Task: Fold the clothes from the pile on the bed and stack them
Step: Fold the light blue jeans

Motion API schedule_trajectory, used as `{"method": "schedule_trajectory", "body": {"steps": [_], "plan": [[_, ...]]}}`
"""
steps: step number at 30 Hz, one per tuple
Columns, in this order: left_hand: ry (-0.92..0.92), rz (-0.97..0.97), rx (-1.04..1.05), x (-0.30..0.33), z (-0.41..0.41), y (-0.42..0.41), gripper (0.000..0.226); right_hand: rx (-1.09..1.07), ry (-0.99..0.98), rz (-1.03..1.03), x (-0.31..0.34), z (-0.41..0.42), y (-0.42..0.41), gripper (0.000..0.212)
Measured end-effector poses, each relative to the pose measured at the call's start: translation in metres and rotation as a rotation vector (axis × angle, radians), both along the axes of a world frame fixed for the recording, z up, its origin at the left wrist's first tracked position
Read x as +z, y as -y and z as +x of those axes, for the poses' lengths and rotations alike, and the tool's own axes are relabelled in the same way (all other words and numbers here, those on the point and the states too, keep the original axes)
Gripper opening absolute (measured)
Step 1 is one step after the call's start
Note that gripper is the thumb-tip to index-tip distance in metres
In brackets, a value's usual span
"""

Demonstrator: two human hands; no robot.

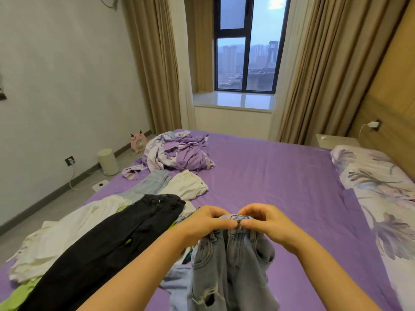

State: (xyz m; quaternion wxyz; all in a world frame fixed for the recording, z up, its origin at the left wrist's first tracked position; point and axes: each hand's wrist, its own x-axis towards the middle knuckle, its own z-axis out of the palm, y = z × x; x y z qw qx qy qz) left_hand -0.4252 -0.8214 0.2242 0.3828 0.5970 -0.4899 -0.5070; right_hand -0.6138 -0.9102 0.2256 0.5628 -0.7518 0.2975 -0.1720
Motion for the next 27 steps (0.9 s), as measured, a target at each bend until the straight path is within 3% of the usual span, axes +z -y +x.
{"method": "schedule_trajectory", "body": {"steps": [3,5,7,9,11,14,17,19,22,27], "plan": [[0.143,-0.022,-0.146,0.009,0.007,0.000,0.015,-0.022,-0.102,-0.103,-0.004,0.001,0.007,0.005],[0.293,-0.034,-0.258,0.012,0.015,0.000,0.013,0.002,-0.289,-0.375,-0.012,-0.002,0.014,0.027],[0.617,-0.053,-0.373,0.011,0.025,0.000,0.019,0.118,-0.514,-0.643,-0.022,-0.007,0.019,0.049],[0.948,-0.004,-0.468,0.005,0.036,-0.002,0.028,0.240,-0.681,-0.767,-0.036,-0.014,0.022,0.056],[1.150,0.112,-0.538,-0.006,0.045,-0.006,0.026,0.305,-0.783,-0.782,-0.046,-0.019,0.023,0.056],[1.306,0.231,-0.574,-0.029,0.057,-0.018,0.026,0.274,-0.813,-0.795,-0.058,-0.026,0.022,0.053],[1.477,0.269,-0.553,-0.046,0.071,-0.034,0.041,0.241,-0.769,-0.624,-0.066,-0.037,0.025,0.046],[1.545,0.283,-0.559,-0.054,0.081,-0.040,0.035,0.184,-0.740,-0.532,-0.071,-0.042,0.026,0.044],[1.571,0.212,-0.553,-0.062,0.088,-0.042,0.014,0.050,-0.702,-0.484,-0.078,-0.046,0.026,0.042],[1.568,-0.043,-0.290,-0.058,0.090,-0.038,0.014,-0.161,-0.507,-0.415,-0.071,-0.049,0.032,0.036]]}}
